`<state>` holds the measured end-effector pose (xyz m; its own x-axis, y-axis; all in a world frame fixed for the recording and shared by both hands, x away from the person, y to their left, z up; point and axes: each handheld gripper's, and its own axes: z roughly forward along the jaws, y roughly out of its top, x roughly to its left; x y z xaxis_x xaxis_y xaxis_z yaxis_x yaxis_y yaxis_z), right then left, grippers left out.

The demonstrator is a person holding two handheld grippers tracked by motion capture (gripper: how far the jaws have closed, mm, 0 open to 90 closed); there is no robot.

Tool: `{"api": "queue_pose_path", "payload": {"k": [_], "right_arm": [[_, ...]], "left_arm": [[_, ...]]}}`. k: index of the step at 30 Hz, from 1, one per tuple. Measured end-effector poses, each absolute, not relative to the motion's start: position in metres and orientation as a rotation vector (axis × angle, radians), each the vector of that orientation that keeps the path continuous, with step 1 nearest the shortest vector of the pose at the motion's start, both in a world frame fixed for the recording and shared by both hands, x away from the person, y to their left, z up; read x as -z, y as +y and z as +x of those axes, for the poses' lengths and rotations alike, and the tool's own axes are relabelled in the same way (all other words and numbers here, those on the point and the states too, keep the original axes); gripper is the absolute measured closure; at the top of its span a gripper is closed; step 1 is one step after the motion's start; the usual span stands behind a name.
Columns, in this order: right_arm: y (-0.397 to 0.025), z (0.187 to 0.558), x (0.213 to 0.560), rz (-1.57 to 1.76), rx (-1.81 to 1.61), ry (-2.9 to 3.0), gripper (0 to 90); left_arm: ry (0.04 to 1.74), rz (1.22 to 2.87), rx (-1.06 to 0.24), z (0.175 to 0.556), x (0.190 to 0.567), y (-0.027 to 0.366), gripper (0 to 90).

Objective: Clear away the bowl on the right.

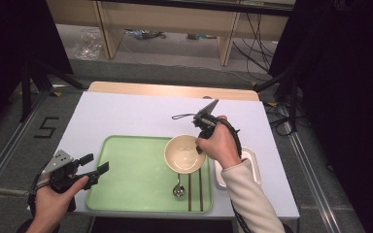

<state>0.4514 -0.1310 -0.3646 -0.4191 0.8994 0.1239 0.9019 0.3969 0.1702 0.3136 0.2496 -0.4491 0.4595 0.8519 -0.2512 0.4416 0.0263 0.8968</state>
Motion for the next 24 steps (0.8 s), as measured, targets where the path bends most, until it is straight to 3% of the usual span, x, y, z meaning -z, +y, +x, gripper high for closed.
{"api": "queue_pose_path", "payload": {"k": [24], "right_arm": [[-0.095,0.445,0.378,-1.586,0.355,-2.649,85.9]], "left_arm": [[1.150,1.598,-0.460,0.314,0.449,0.250,27.0]]}}
